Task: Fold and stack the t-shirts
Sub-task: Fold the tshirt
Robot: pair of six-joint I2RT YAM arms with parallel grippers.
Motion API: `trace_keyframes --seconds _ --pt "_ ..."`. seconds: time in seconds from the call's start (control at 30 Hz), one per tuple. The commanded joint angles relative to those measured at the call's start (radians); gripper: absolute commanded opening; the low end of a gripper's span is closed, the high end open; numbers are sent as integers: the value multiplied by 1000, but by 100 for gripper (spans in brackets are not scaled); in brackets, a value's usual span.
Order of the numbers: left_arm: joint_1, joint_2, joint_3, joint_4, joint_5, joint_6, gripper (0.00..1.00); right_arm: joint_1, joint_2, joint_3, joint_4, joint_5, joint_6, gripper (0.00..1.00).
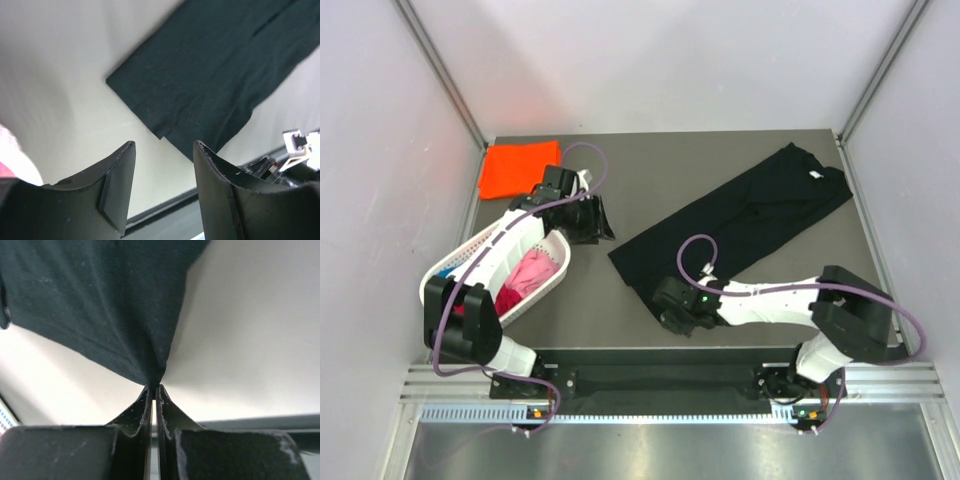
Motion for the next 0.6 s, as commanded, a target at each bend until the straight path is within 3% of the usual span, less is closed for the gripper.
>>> trace_keyframes --seconds 0.0,0.27,0.57 --pt "-23 -54 -45 59 80 14 56 28 -116 -69 -54 40 -51 0" --pt "-105 -51 -121 30 39 58 57 57 -260 -158 -186 23 -57 0" --pt "-209 22 -229 114 -9 0 56 158 -487 -262 -302 43 38 0"
